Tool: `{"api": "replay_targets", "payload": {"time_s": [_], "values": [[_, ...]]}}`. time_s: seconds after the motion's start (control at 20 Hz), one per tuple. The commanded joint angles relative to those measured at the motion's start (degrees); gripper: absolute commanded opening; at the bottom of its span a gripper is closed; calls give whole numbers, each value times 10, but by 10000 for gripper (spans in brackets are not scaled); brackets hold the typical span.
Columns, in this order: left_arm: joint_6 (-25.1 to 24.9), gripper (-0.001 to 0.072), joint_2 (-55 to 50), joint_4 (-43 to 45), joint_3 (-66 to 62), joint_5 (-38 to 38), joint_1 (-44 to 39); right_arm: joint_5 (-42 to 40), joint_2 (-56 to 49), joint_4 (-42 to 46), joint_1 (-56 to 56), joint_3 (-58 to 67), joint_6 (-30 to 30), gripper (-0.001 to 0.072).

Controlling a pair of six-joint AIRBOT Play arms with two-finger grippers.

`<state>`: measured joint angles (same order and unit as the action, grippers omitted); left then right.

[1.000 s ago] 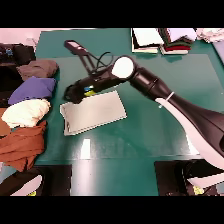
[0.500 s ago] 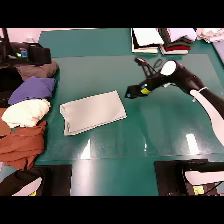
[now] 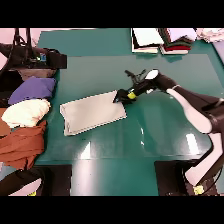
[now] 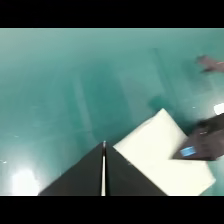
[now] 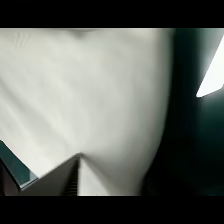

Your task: Fold the shirts.

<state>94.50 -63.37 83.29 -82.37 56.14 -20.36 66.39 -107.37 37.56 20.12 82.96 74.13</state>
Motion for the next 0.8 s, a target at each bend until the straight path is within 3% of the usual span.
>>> {"api": "replay_targets", "payload": {"time_s": [0.0,0.05,0.1,0.4,0.75], "values": [[0,25,-7,-13,0,0,-1,6,-59,-31,64,76,-25,146],[0,24,-7,-14,0,0,-1,6,-67,-29,75,96,-28,45],[2,24,-7,-16,0,0,-1,5,-69,-27,79,111,-29,14],[0,24,-7,-27,0,-6,-46,-8,55,121,-42,105,-8,13],[16,24,-7,-28,0,-43,-89,-13,271,271,-403,-25,25,13]]}}
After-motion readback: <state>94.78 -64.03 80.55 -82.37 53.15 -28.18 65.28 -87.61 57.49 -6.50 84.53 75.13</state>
